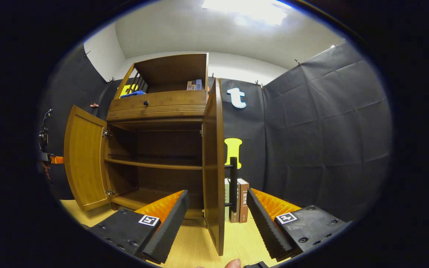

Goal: Open the right door of the double-door shoe cabinet with the right hand, and open the left door with the left hand.

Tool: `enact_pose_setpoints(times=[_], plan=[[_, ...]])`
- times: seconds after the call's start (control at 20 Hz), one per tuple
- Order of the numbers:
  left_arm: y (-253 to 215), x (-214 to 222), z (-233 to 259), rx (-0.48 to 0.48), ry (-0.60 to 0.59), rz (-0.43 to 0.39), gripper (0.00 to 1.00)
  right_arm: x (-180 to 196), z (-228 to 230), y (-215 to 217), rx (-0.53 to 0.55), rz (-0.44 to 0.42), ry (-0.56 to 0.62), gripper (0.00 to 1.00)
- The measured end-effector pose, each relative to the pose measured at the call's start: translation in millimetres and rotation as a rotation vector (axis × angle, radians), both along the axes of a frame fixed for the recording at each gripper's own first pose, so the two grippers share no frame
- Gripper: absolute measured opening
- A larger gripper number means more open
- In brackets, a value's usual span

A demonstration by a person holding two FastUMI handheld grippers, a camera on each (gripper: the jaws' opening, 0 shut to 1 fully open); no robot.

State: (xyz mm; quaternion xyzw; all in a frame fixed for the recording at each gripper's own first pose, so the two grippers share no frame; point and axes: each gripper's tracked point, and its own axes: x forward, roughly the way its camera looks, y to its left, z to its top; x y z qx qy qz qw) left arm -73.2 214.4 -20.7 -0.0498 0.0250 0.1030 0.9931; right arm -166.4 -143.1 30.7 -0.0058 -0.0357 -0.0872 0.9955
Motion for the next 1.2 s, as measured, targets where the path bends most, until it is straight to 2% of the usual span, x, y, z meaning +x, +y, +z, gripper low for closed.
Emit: enact_pose_setpoints(times=[0.15,0.2,0.25,0.55,0.65,0.75,1.2], plan=[[-5.8,-14.6,5.4,0.002,-0.008,-0.005,0.05,1.4,-0.4,8.2,0.006,0.021,0.001,0.97],[-10.9,-19.1,6.1,0.002,-0.006,-0.008,0.11,2.5,0.3,10.7,0.006,0.028,-0.001,0.97],[-17.6,-22.2,6.1,0.005,0.001,-0.01,0.1,4.8,2.4,16.7,0.004,0.037,-0.003,0.97],[-59.5,-37.0,19.5,0.039,-0.013,-0.054,0.79,15.2,5.0,40.8,0.007,0.083,-0.007,0.98],[-79.5,-37.4,25.9,0.052,-0.029,-0.083,0.93,18.9,3.7,45.7,0.009,0.093,-0.005,0.98],[-101.2,-37.4,31.2,0.058,-0.049,-0.132,0.94,22.2,2.7,49.2,0.015,0.102,-0.002,0.98],[-168.4,-36.0,47.2,0.053,-0.104,-0.206,0.94,35.4,8.5,66.7,0.012,0.156,-0.015,0.98]])
